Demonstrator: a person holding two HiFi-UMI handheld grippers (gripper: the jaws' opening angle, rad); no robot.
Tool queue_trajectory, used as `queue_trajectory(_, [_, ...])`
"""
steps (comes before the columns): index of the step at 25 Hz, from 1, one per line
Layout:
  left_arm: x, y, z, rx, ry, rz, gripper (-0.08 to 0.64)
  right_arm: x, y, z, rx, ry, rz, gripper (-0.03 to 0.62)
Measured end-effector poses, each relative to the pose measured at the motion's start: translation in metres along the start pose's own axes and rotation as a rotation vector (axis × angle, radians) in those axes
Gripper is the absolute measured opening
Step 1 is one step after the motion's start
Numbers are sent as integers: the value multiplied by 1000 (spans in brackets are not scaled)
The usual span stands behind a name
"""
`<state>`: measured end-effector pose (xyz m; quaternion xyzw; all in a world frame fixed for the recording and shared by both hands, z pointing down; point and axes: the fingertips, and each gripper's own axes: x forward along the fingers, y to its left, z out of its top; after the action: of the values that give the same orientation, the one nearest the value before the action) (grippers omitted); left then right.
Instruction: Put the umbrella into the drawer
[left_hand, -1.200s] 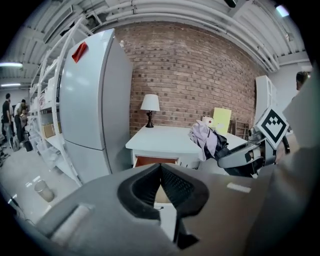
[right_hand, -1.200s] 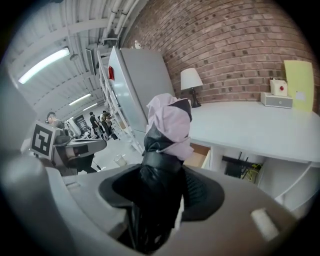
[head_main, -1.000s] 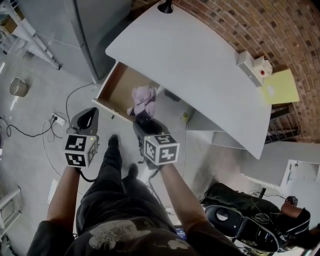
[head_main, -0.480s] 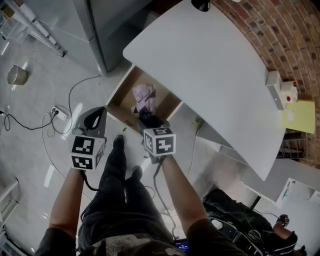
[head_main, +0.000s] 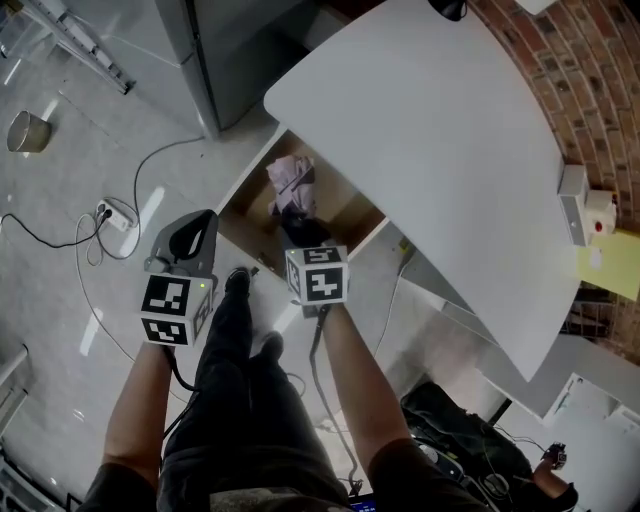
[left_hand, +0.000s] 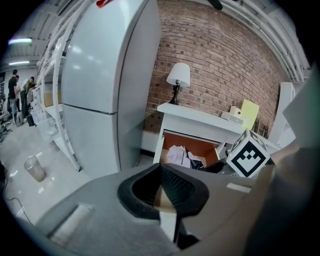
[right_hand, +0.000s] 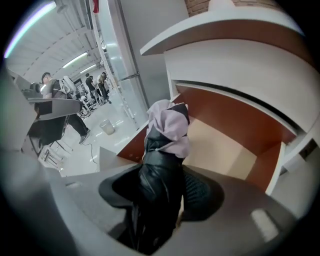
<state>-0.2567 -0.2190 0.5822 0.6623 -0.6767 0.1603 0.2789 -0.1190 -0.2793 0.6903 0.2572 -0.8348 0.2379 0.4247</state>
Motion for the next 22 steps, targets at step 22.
queue_trajectory(22, [17, 1, -28, -19, 50, -28, 11, 76, -41, -12, 86, 12, -55, 242])
